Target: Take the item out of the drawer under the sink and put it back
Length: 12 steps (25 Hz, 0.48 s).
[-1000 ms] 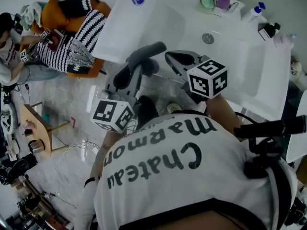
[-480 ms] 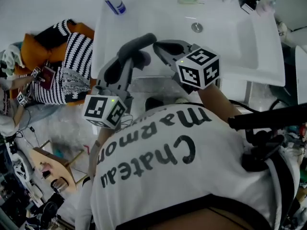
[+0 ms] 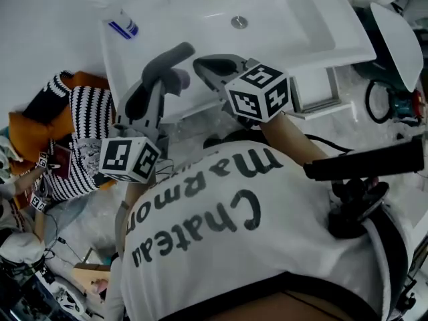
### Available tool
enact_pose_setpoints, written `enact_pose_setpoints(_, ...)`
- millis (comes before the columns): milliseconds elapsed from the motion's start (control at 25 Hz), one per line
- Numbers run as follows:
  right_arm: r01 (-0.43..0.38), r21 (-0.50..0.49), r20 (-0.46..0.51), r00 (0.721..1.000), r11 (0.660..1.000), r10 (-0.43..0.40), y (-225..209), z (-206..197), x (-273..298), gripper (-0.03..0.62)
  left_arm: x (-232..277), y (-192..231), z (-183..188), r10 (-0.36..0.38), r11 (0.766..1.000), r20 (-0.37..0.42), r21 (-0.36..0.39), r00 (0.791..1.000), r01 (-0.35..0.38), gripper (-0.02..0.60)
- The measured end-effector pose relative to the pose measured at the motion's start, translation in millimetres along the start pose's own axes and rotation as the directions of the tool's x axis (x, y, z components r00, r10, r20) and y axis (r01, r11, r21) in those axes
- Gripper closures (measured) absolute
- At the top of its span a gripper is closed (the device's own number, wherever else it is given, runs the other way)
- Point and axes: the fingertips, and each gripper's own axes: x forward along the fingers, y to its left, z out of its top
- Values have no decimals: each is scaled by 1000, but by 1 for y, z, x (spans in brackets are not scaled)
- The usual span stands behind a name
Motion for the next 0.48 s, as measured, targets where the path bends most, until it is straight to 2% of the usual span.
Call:
enact_pose_setpoints(240,105,7,0,995,994,-105,0,-1,-12,582,7,-1,4,-92,996,24,-17,995,93,523)
enact_pose_setpoints(480,141,-26,-6,990,990,-142,0,12,-11,582,20,2,13,-141,990,56,-8,989,141,523)
